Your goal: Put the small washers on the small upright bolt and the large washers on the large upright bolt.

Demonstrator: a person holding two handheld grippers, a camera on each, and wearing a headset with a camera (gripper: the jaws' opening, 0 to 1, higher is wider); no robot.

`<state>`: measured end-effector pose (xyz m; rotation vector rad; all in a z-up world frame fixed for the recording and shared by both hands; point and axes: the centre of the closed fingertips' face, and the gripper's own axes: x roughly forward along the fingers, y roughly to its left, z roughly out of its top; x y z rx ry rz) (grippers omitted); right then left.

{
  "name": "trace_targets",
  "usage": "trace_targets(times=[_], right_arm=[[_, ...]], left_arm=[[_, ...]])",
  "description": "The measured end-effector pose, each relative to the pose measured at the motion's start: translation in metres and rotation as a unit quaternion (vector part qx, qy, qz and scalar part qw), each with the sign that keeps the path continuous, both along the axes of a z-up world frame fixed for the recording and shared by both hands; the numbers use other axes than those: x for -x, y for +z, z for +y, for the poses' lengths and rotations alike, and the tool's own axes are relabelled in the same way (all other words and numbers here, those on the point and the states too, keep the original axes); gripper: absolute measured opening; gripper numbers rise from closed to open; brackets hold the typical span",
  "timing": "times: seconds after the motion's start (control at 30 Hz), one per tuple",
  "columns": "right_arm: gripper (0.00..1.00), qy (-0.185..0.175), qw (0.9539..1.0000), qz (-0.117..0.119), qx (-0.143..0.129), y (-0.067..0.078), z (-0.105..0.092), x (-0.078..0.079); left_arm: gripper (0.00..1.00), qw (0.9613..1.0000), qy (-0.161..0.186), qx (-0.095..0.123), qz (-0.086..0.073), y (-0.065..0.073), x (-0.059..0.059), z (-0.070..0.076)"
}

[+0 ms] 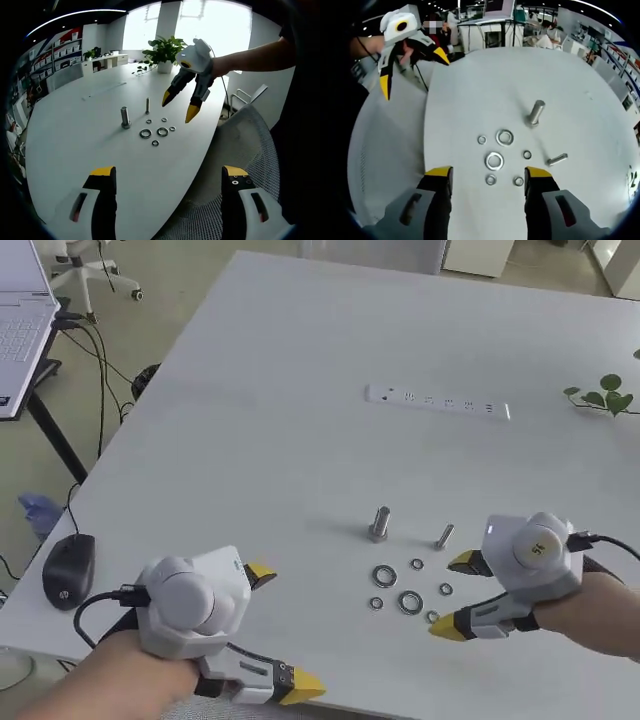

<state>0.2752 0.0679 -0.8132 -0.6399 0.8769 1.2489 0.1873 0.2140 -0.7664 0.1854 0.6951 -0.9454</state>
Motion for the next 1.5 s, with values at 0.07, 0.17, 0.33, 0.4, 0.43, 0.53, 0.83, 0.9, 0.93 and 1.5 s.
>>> trace_targets(times=[0.07,0.17,0.33,0.4,0.43,0.53,0.83,0.9,0.93,1.5], right_arm=[[0.56,0.003,1.0000,0.003,0.002,-0.001,0.003,-0.001],[0.55,0.008,0.9999,0.004,0.005,-0.007,0.008,-0.003],[0.53,0.032,0.9991,0.002,0.029,-0.021,0.011,0.000],[0.52,0.036,0.9988,0.004,0.034,-0.025,0.013,0.001],[0.51,0.039,0.9985,0.002,0.039,-0.027,0.013,0.000],[0.47,0.046,0.9974,-0.005,0.055,-0.032,0.011,-0.003],[0.44,0.055,0.9957,-0.002,0.074,-0.045,0.015,-0.007],[0.44,0.059,0.9951,-0.002,0.079,-0.048,0.016,-0.006],[0.43,0.063,0.9944,-0.005,0.084,-0.050,0.017,-0.006],[0.40,0.072,0.9906,-0.011,0.115,-0.063,0.015,-0.008]], left_arm=[[0.86,1.0000,-0.002,-0.002,0.001,-0.001,0.001,0.000],[0.86,1.0000,-0.004,-0.003,0.002,-0.001,0.002,0.000],[0.85,1.0000,-0.005,-0.004,0.004,-0.001,0.003,0.000],[0.85,1.0000,-0.005,-0.003,0.003,-0.001,0.003,0.000],[0.85,1.0000,-0.006,-0.004,0.003,-0.001,0.004,0.000],[0.85,1.0000,-0.007,-0.005,0.003,-0.001,0.005,0.000],[0.83,0.9998,-0.014,-0.009,0.008,-0.007,0.008,0.004],[0.83,0.9998,-0.016,-0.012,0.006,-0.007,0.007,0.005],[0.83,0.9998,-0.017,-0.014,0.006,-0.007,0.006,0.006],[0.82,0.9997,-0.020,-0.016,0.003,-0.007,0.006,0.011]])
